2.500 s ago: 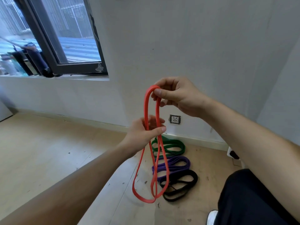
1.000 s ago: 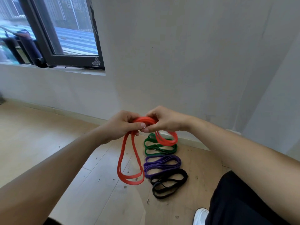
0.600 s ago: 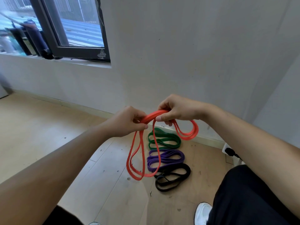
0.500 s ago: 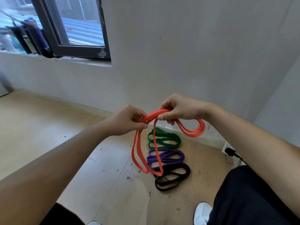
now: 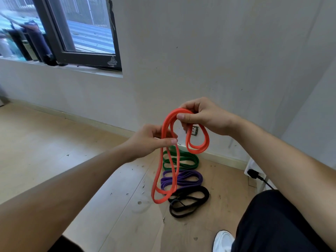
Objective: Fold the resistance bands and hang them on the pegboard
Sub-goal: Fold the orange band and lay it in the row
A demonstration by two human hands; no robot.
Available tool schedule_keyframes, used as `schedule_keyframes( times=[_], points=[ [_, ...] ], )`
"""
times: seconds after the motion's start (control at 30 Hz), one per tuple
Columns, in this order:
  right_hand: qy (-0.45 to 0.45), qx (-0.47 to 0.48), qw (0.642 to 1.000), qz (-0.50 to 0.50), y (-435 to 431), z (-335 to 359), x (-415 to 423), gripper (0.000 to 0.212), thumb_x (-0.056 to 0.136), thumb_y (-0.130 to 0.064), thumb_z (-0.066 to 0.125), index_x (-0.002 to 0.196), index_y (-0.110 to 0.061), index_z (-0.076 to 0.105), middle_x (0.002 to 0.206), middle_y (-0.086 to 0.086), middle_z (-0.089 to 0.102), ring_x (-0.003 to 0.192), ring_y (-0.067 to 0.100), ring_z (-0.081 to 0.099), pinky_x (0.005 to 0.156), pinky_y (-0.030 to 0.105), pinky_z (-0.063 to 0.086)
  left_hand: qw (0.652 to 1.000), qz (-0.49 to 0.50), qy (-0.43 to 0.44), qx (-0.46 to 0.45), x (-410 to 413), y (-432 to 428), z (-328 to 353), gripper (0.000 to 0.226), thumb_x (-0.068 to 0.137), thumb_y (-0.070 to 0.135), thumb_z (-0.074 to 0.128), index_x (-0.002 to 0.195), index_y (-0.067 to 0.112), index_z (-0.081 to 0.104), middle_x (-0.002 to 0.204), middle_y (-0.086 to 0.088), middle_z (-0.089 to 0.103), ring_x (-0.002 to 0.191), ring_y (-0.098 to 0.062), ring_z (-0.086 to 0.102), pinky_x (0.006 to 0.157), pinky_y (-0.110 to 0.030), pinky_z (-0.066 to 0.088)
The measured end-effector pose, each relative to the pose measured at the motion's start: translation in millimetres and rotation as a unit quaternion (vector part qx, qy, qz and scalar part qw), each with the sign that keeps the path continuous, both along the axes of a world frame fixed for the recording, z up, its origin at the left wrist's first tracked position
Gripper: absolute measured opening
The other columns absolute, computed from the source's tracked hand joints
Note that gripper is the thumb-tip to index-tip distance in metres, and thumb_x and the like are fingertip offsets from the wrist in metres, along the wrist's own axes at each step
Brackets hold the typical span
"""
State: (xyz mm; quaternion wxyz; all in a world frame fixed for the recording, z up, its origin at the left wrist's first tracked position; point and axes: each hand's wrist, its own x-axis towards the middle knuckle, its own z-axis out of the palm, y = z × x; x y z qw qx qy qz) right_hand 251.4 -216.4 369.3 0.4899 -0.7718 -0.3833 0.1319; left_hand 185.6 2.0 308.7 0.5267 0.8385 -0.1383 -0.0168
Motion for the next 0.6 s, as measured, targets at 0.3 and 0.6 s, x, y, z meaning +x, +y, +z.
schedule_keyframes(
  times=[0.3,0.6],
  points=[
    [0.042,0.068,0.997,-0.016,-17,1,5,0.024,0.091,-0.025,0.066,0.103,-0.005,0.071,0.079,0.002,0.065,0.079,0.02,0.062,0.074,0.03,0.055,0.995,-0.007,0.047,-0.084,-7,-11,13,0.022,0.101,0.02,0.058,0.12,0.018,0.069,0.112,0.003,0.078,0.111,-0.012,0.071,0.104,-0.037,0.051],
    [0.044,0.091,0.995,-0.008,-18,8,4,0.022,0.09,-0.024,0.066,0.1,-0.005,0.071,0.076,0.001,0.064,0.073,0.015,0.06,0.072,0.029,0.052,0.993,-0.028,0.052,-0.101,-10,-17,17,0.029,0.105,0.014,0.052,0.129,0.026,0.062,0.122,0.004,0.074,0.113,-0.015,0.071,0.099,-0.041,0.058]
  ],
)
